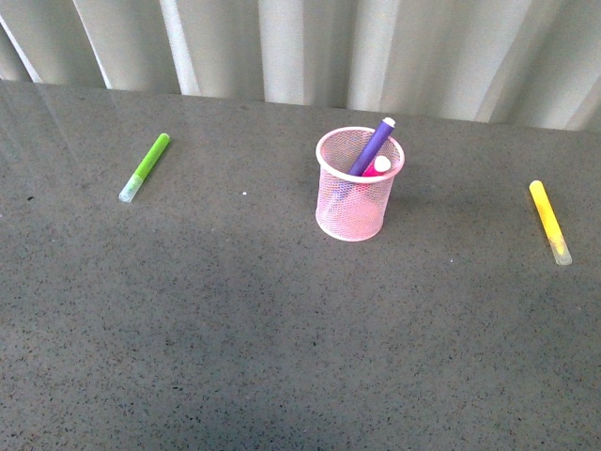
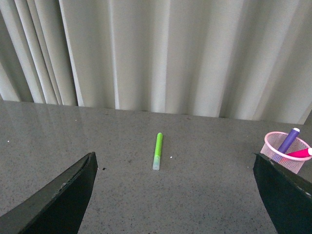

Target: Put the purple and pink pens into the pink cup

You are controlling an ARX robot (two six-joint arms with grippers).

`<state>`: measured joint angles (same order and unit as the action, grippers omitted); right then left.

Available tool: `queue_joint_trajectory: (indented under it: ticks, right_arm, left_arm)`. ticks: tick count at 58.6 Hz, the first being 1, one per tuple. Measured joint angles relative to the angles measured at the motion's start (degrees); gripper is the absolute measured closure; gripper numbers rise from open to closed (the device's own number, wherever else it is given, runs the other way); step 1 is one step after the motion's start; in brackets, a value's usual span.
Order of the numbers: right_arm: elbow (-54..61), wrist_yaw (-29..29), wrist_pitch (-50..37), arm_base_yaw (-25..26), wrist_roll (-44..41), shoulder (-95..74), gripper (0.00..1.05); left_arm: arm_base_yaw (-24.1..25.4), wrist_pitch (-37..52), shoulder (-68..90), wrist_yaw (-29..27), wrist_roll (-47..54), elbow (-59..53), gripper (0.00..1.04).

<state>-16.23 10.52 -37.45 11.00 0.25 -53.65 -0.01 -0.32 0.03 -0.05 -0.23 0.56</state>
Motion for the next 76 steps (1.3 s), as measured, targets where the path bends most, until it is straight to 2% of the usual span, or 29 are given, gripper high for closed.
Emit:
queue_joint_trajectory:
  ticks: [16,20,26,76]
  right_arm:
    - [9.25,-5.03,3.52,-5.40,-0.22,12.24,1.02]
    - [10.69,-9.84,5.18,-8.74,-0.22,15.17,1.01]
    - [11.74,-9.99,6.84,-10.73,-0.24,18.03,1.01]
    - [14.97,-10.47,23.34,-10.84,-0.24,39.76,1.01]
  left_arm:
    - [0.00,0.00,-0.02,0.02,0.00,0.00,0.07]
    - [0.00,0.00,-0.02,0.04,0.00,0.00,0.07]
    - [0.00,0.00,-0.02,0.07,0.00,0.00,0.07]
    - [0.00,0.00,-0.02,0.04,0.00,0.00,0.07]
